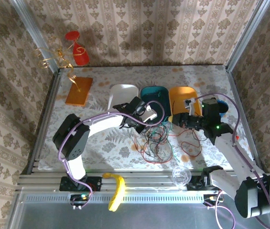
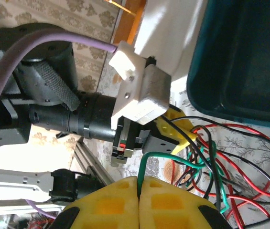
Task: Untangle the cables
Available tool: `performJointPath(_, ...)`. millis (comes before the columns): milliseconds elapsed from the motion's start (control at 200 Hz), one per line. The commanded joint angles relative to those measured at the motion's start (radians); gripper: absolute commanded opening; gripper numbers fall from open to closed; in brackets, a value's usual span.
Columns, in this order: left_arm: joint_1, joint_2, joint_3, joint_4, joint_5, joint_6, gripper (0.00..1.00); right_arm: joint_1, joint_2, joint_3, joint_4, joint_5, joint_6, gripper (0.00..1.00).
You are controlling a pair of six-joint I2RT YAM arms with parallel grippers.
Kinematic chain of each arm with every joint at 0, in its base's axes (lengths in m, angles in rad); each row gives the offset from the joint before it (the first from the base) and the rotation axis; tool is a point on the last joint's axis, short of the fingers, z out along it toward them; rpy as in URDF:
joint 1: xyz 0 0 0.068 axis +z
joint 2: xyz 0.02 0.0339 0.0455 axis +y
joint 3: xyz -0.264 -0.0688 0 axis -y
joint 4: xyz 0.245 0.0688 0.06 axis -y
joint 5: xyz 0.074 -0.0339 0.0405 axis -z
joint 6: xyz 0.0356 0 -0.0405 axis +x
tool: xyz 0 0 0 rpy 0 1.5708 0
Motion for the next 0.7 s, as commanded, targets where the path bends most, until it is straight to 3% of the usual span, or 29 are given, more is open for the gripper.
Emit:
performJointPath(0,-0.003,-0.027,-0.037,-0.072,-0.036,0.012,0.0,-0.056,-0.047,-0.013,0.109,-0.057,0.087,0.08)
performJointPath(400,-0.002,-0.07,-0.12,-0.098,-0.104,0.013,0.0,-0.263,-0.16,-0.045,0.061,0.057,0.157,0.02)
performJointPath(695,0.005,-0.082,-0.136,-0.097,-0.123,0.008,0.0,-0.314,-0.168,-0.03,0.059,0.137,0.198,0.01)
